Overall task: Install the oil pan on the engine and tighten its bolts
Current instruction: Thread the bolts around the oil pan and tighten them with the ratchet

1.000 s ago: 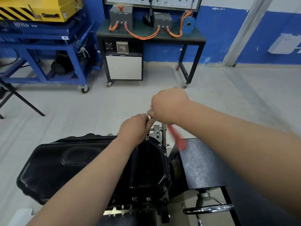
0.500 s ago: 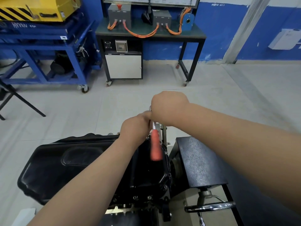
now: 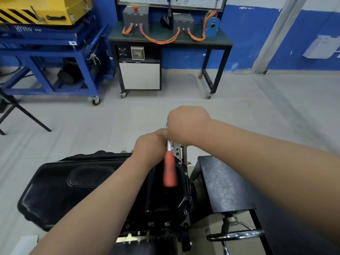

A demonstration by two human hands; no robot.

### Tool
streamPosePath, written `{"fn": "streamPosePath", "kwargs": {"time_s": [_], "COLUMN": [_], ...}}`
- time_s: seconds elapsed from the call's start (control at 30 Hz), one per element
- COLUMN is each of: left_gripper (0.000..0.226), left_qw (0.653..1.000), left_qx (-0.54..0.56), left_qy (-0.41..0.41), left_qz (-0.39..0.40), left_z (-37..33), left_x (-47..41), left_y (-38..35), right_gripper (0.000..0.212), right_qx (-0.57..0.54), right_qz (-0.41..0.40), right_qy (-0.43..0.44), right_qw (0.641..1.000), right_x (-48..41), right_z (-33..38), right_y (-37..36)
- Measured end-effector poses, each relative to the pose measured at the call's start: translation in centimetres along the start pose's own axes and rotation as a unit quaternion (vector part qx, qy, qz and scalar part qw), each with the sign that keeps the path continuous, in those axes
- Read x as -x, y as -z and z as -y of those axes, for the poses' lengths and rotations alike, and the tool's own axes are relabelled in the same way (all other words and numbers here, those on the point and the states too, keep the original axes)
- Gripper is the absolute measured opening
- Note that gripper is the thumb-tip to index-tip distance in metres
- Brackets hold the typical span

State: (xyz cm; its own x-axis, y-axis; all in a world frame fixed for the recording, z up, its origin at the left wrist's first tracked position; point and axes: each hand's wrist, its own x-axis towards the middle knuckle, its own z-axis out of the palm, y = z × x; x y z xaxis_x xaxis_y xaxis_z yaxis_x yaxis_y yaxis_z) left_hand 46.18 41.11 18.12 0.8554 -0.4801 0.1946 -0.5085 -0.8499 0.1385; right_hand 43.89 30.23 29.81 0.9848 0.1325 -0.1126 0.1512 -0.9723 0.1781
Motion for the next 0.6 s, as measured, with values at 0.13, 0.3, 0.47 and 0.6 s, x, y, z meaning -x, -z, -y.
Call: {"fn": "streamPosePath", "kwargs": {"time_s": [0.13,0.3,0.47,0.6], "left_gripper": [0.031,0.023,0.02,0.036], "left_qw": [0.999,0.999,1.0,0.998], "left_qx": [-0.007,0.01,-0.025,-0.034], "left_qy": [-0.011,0.013,0.012,-0.001], "left_qz": [-0.041,-0.038,-0.011,-0.047], "left_z": [0.3,0.0,0.1,0.1], "left_x": [0.0,0.1,0.1,0.1], "left_y": [-0.3,-0.2,-0.3,-0.9], "right_gripper": [0.019,0.041,0.04,0.019], "right_qx": [0.028,0.04,0.008,0.025], "right_qz": [-0.01,-0.038,-0.012,-0.006], "right_qy": [0.165,0.045,0.06,0.19], "right_qw": [0.986,0.997,0.998,0.981], "right_x": [-0.1,0.0,0.1,-0.1], "right_z": [-1.6,-1.0,-0.2,-2.0], "right_y": [1.3,0.5,0.2,1.3]}}
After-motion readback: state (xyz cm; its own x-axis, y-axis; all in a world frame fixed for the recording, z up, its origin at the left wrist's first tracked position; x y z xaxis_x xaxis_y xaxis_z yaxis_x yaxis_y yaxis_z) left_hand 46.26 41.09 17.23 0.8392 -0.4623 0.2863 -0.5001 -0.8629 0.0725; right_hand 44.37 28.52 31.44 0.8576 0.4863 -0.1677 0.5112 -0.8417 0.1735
